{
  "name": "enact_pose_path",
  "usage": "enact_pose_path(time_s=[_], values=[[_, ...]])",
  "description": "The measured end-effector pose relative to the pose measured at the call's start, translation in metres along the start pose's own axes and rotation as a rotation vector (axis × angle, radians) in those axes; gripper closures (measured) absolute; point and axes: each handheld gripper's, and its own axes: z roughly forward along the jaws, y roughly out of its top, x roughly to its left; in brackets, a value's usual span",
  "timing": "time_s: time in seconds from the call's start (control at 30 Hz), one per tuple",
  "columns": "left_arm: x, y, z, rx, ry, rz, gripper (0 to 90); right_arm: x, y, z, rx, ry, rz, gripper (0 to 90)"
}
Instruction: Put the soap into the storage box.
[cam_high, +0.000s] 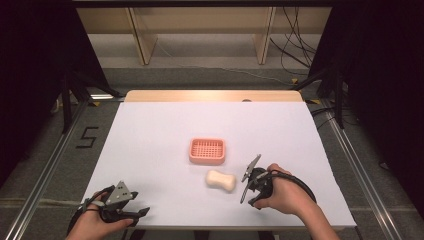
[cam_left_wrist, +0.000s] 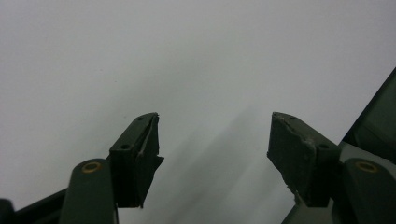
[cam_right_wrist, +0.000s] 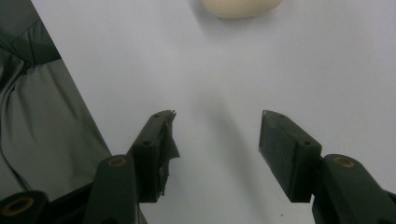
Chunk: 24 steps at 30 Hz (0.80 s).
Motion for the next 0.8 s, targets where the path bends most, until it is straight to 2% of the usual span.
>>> enact_pose_path(time_s=[0.03,0.17,0.57,0.6,0.63,0.8], values=[[0.000,0.000,0.000,0.000,0.000,0.000,33.4,-0.001,0.002,-0.001,0.015,0.005,-0.011,45.3],[0.000,0.000,0.000,0.003,-0.005,0.011,33.4,-0.003,0.011,-0.001,0.016,0.007,-0.022,45.0],[0.000,0.000,0.000,0.002,-0.001,0.006,33.3,-0.007,0.027,0.004,0.012,0.015,-0.039,44.4],[0.000,0.000,0.000,0.005,-0.004,0.014,33.2,-0.006,0.028,0.004,0.019,0.010,-0.019,44.4],[0.000,0.000,0.000,0.005,-0.003,0.013,33.3,-0.007,0.030,0.005,0.011,0.012,-0.042,44.3],[0.000,0.000,0.001,0.005,-0.001,0.012,33.3,-0.007,0.036,0.006,0.013,0.012,-0.034,44.1]])
